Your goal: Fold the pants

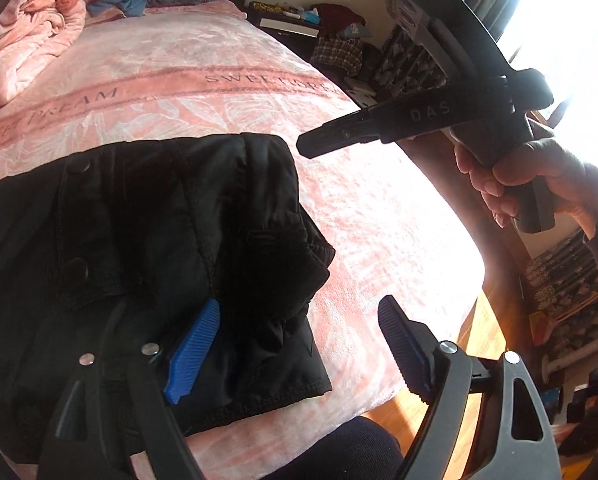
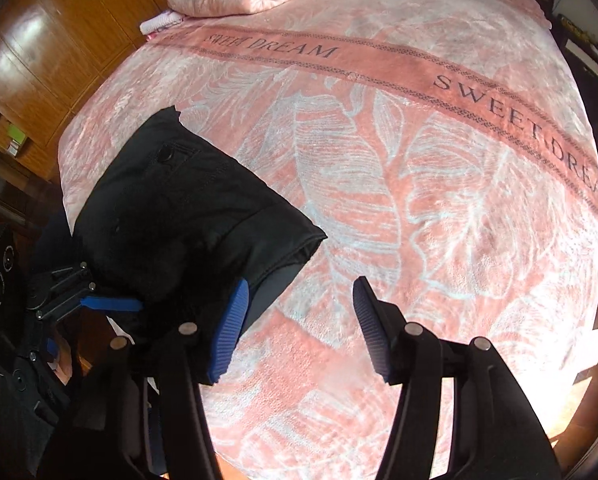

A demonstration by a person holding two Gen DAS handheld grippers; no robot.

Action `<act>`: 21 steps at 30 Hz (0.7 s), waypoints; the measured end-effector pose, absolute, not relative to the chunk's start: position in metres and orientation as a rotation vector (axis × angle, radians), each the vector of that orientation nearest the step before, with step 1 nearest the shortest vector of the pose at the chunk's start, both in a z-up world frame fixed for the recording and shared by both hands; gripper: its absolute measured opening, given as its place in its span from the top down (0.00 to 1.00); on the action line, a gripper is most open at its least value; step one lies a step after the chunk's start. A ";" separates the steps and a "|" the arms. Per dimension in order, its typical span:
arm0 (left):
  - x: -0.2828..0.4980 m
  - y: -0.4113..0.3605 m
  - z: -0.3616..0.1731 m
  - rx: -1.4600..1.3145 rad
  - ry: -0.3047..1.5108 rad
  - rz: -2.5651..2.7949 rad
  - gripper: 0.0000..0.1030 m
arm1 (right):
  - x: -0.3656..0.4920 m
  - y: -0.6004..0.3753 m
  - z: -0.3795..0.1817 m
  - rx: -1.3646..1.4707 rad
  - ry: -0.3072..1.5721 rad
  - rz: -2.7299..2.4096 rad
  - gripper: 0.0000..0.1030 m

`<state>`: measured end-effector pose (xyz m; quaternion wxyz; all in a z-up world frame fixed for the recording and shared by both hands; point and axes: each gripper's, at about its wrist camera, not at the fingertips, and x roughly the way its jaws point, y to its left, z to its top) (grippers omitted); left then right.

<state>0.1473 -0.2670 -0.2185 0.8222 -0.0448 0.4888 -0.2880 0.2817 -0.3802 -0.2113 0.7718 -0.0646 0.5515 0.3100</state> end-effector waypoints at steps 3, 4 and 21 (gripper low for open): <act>0.146 -0.252 -0.210 -0.165 1.028 -0.607 0.18 | 0.281 -0.363 -0.190 -0.058 1.128 0.716 0.46; 0.145 -0.249 -0.208 -0.172 1.029 -0.594 0.16 | 0.282 -0.354 -0.189 -0.057 1.116 0.723 0.45; 0.136 -0.112 -0.207 -0.357 1.004 -0.459 0.10 | 0.216 -0.340 -0.230 0.006 1.082 0.593 0.41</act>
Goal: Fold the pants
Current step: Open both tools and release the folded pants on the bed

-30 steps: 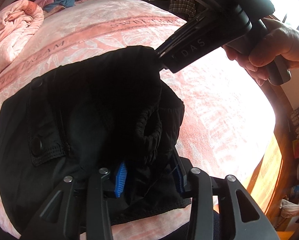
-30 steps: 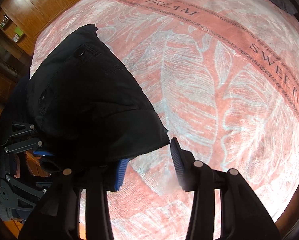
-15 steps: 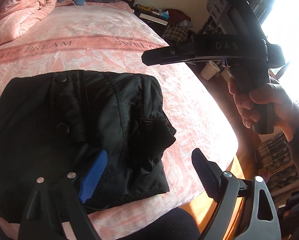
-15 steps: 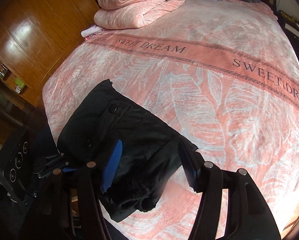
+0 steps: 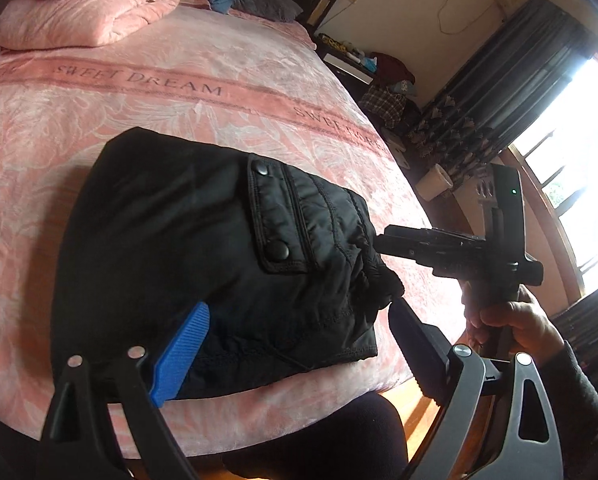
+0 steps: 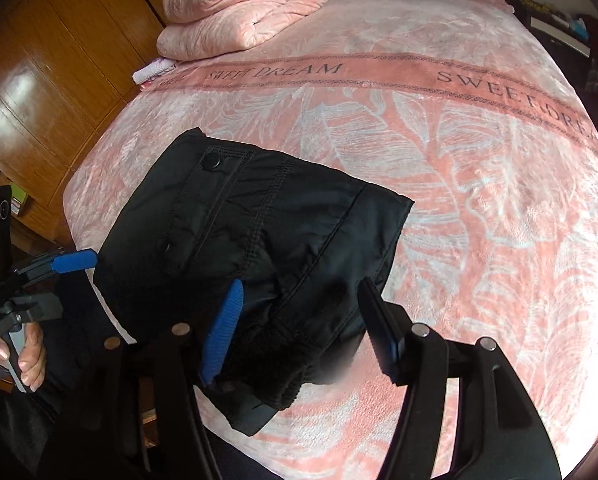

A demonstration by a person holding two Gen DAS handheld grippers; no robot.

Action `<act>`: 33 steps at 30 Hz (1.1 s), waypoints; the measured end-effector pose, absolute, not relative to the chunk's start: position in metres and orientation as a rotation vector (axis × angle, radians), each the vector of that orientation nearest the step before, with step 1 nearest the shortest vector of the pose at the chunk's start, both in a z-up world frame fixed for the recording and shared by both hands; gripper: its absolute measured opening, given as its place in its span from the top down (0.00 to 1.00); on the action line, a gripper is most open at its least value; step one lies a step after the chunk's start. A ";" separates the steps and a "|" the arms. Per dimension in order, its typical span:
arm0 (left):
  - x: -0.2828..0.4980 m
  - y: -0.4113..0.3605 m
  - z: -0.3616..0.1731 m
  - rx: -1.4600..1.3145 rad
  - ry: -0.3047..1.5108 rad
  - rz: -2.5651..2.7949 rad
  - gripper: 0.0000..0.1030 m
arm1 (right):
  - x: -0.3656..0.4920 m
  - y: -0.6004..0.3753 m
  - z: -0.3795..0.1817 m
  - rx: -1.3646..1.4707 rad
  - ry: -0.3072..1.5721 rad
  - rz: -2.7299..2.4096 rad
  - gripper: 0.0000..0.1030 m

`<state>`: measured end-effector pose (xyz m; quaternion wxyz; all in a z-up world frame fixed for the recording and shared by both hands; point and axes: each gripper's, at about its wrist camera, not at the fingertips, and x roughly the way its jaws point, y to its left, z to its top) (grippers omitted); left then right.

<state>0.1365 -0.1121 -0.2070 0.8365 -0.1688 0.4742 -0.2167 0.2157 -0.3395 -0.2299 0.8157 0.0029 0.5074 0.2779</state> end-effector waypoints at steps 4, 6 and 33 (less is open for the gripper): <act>0.142 -0.076 -0.217 -0.372 1.025 -0.371 0.10 | 0.185 -0.305 -0.241 -0.041 1.049 0.531 0.41; 0.142 -0.062 -0.224 -0.356 1.039 -0.336 0.10 | 0.173 -0.295 -0.261 -0.097 1.054 0.467 0.38; 0.212 0.043 -0.257 -0.469 1.166 -0.348 0.04 | 0.211 -0.344 -0.230 0.395 0.973 0.290 0.29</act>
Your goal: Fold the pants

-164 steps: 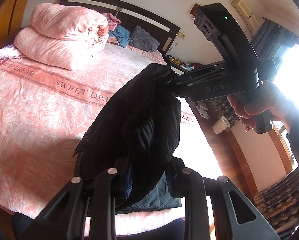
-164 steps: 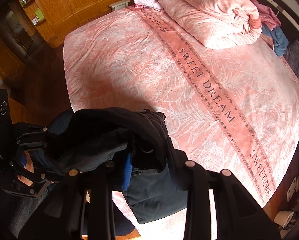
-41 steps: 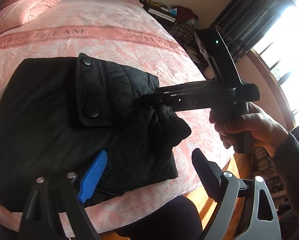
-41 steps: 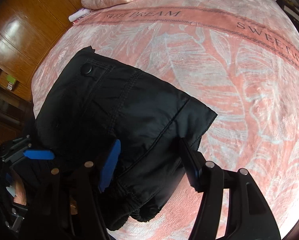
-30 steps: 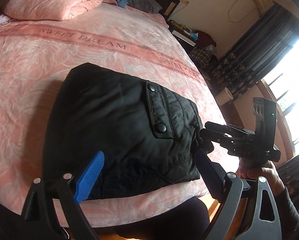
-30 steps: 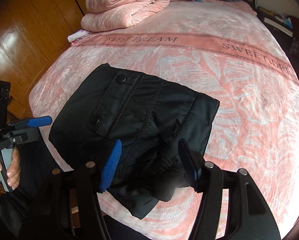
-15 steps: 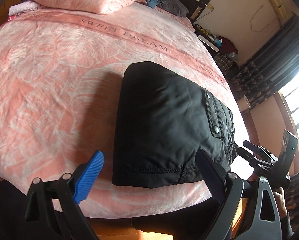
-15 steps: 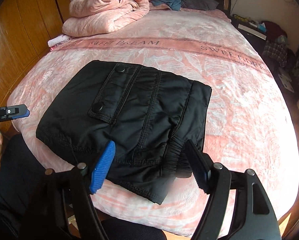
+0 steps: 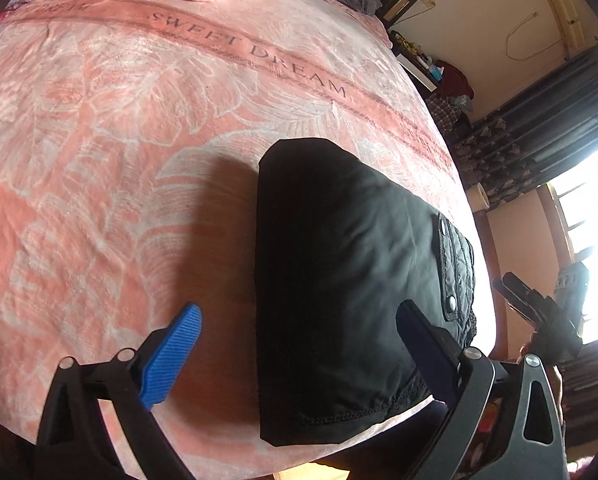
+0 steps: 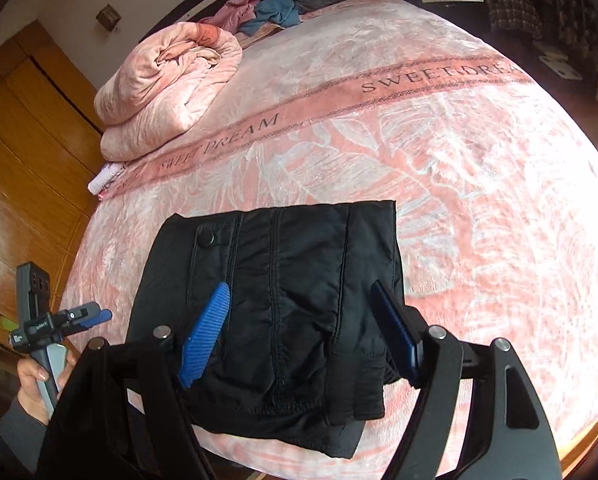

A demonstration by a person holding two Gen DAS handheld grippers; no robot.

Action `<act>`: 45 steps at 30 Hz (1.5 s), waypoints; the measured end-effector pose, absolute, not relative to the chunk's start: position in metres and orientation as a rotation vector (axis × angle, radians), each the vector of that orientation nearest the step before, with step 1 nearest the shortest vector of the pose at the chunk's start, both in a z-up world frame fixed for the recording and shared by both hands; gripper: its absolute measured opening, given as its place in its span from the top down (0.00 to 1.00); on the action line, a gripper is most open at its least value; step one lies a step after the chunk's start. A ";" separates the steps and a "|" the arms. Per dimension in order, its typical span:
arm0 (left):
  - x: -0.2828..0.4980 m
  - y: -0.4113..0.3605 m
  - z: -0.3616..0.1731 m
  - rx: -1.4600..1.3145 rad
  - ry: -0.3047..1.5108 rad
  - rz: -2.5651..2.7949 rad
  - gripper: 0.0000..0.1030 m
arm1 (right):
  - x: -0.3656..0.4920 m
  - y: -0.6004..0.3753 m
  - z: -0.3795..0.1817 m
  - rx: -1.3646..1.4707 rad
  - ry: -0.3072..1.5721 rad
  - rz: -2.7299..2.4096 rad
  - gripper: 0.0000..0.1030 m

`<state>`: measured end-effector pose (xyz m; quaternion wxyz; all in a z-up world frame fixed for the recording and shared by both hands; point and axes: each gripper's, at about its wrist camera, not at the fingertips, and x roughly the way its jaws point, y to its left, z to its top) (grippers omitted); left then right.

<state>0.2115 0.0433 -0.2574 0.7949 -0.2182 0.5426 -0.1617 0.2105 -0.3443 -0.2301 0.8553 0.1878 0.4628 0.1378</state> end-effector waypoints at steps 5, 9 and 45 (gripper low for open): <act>0.236 0.050 -0.275 -0.535 1.215 -0.378 0.04 | 0.261 -0.362 -0.272 0.553 1.063 0.305 0.28; 0.249 0.059 -0.280 -0.551 1.217 -0.416 0.04 | 0.252 -0.377 -0.309 0.594 1.166 0.285 0.22; 0.290 0.016 -0.364 -0.822 1.476 -0.769 0.04 | 0.221 -0.381 -0.351 1.025 1.361 0.538 0.02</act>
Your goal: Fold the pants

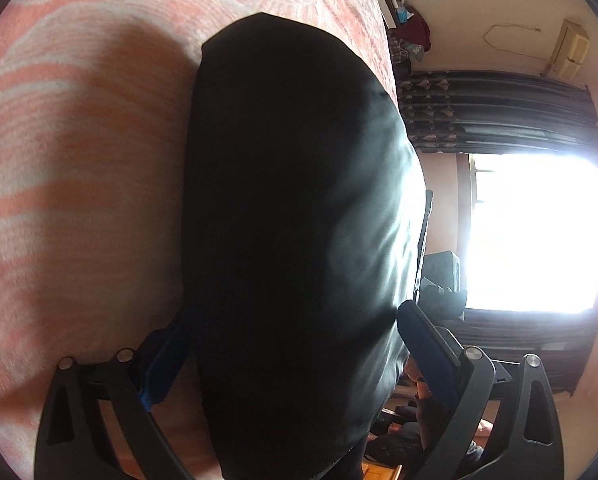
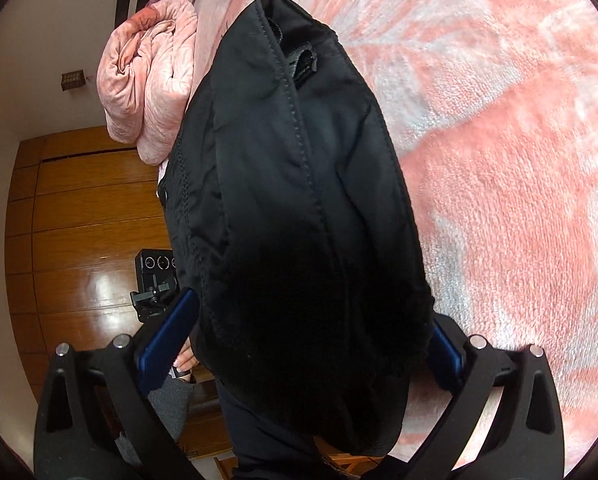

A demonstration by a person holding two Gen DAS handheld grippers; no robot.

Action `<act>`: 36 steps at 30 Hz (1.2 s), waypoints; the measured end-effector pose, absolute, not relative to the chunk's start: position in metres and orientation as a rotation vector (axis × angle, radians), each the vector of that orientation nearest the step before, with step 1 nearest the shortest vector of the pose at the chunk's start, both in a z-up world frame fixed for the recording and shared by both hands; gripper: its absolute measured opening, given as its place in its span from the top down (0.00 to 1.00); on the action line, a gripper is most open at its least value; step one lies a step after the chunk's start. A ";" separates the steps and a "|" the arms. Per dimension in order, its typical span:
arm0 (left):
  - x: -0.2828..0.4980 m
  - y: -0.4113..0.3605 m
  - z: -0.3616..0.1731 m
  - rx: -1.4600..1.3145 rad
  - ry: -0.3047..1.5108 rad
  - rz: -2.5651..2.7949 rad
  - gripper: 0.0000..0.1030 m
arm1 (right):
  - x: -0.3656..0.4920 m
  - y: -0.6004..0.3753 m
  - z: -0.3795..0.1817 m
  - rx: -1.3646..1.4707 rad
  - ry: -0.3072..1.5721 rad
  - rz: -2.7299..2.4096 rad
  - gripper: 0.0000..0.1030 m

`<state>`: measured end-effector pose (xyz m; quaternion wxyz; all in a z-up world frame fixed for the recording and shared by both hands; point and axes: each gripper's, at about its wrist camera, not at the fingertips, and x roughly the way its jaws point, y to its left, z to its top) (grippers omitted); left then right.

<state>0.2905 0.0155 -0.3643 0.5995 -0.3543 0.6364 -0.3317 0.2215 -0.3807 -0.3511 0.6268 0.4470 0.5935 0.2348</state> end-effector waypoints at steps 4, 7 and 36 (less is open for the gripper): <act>0.295 0.009 -0.370 -0.828 1.494 -0.765 0.04 | 0.224 -0.374 -0.350 1.001 1.355 0.543 0.02; 0.296 0.004 -0.367 -0.810 1.466 -0.767 0.19 | 0.225 -0.369 -0.350 0.967 1.350 0.552 0.02; 0.302 0.019 -0.284 -0.672 1.269 -0.732 0.71 | 0.248 -0.326 -0.270 0.813 1.163 0.628 0.63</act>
